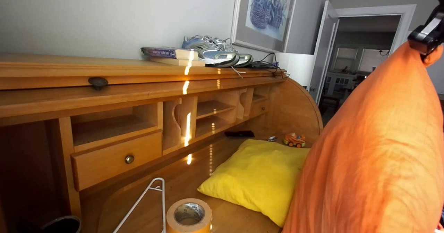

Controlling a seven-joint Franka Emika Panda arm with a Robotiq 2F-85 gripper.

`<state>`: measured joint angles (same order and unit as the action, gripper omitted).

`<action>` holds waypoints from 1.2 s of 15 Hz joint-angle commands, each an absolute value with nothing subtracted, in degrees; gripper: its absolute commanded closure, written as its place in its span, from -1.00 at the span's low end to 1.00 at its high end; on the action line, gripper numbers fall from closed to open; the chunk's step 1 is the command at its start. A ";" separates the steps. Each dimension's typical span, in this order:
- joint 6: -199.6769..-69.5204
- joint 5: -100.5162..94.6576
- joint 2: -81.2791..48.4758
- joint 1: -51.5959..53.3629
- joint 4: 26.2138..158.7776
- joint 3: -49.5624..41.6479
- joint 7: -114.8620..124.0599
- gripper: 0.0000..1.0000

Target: Put the orange pillow on the headrest of the chair

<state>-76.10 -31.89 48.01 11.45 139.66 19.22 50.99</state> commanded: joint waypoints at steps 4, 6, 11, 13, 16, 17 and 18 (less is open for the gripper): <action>-82.17 -30.32 49.97 5.16 144.01 9.84 54.21 0.96; -84.52 -30.30 49.12 2.95 144.95 7.55 54.14 0.96; -90.22 -30.52 47.09 -1.88 147.11 3.96 53.53 0.96; -92.44 -30.46 45.92 -3.55 148.55 2.49 53.18 0.96; -97.15 -31.57 44.13 -5.75 150.86 0.81 52.82 0.96; -99.25 -31.93 43.44 -6.52 151.56 0.29 52.85 0.96; -101.34 -32.37 42.88 -7.31 152.24 -0.04 52.94 0.96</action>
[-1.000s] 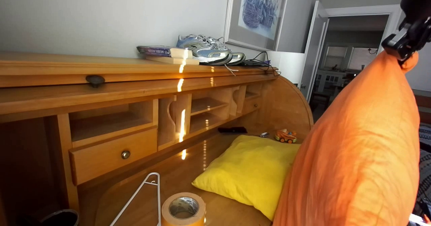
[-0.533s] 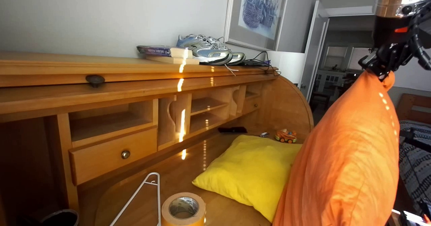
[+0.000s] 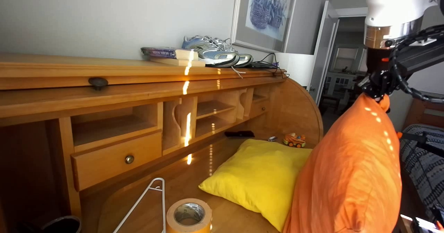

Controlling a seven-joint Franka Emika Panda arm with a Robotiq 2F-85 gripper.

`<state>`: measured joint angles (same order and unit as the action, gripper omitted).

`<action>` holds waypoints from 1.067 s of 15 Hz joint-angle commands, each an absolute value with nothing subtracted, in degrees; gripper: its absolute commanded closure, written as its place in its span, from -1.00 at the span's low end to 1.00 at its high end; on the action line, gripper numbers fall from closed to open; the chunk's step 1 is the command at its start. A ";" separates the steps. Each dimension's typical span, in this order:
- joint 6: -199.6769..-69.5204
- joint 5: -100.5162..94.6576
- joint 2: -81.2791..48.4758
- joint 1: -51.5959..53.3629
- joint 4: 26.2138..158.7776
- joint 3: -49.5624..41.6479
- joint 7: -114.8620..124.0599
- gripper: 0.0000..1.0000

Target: Put the orange pillow on the headrest of the chair

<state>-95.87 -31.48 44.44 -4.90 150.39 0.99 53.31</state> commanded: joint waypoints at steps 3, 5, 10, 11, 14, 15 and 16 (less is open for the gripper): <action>-106.83 -33.69 40.74 -9.87 153.68 -0.71 53.16 0.96; -110.14 -34.80 39.35 -11.53 154.29 -1.03 53.45 0.96; -116.47 -37.31 34.76 -14.74 155.16 -1.86 53.80 0.96; -117.53 -37.98 33.98 -15.26 155.34 -1.98 53.92 0.96; -119.65 -39.36 31.32 -16.37 155.23 -2.56 54.13 0.96; -120.31 -39.68 30.47 -16.60 155.21 -2.79 54.17 0.96; -121.03 -40.00 29.71 -16.83 155.24 -3.10 54.10 0.96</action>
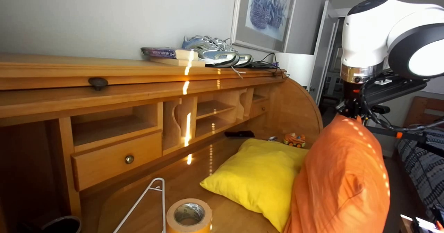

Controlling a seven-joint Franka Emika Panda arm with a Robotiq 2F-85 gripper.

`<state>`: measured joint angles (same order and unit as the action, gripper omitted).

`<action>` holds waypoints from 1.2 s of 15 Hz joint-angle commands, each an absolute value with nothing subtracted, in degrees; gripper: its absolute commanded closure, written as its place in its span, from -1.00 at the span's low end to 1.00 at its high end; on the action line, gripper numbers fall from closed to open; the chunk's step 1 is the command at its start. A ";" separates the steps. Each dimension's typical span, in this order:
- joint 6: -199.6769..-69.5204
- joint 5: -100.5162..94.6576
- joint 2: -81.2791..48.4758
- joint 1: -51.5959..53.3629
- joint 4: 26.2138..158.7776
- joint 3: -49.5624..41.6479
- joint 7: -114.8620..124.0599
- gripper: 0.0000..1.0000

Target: Put the orange pillow on the headrest of the chair

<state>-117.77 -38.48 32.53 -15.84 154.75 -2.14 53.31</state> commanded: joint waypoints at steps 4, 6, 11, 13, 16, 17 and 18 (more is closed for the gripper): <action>-123.49 -41.34 26.32 -17.81 155.38 -4.29 54.50 0.96; -124.81 -41.87 24.59 -18.21 155.33 -4.93 54.55 0.96; -125.78 -43.36 25.53 -17.06 155.12 -3.86 54.05 0.96; -124.94 -43.78 27.18 -16.04 155.06 -2.39 54.30 0.34; -124.00 -43.52 29.28 -14.48 154.99 -0.29 54.18 -0.10; -123.85 -43.79 29.86 -14.15 154.92 0.51 54.52 -0.23; -124.00 -43.81 30.85 -13.79 155.12 1.01 54.44 -0.40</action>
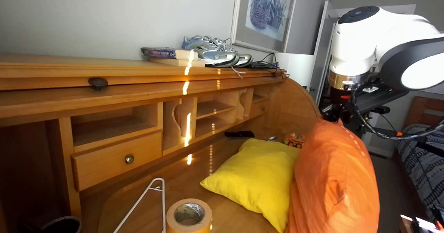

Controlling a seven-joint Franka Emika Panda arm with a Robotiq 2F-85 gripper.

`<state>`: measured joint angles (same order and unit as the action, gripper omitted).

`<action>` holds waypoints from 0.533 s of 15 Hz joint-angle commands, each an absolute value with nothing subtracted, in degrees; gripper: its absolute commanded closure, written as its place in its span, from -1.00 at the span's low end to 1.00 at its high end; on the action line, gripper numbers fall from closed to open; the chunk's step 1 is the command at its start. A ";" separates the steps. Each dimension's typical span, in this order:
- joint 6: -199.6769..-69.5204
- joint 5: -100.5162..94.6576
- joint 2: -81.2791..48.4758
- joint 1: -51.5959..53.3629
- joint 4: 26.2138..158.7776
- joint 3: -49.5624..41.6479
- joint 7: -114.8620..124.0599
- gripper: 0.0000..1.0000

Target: Put the orange pillow on the headrest of the chair

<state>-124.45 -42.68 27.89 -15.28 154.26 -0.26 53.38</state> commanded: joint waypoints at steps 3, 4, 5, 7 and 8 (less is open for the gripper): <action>-123.98 -43.84 33.39 -12.80 155.36 2.60 54.73 -0.84; -124.06 -43.69 34.48 -12.47 155.62 2.99 54.66 -0.97; -124.11 -43.49 35.40 -12.16 155.79 3.30 54.48 -1.00; -124.49 -43.48 37.91 -11.30 156.42 4.04 54.16 -1.00; -124.37 -43.58 38.82 -11.04 156.47 4.53 54.27 -1.00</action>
<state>-124.43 -42.80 34.44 -12.40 154.54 3.66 53.48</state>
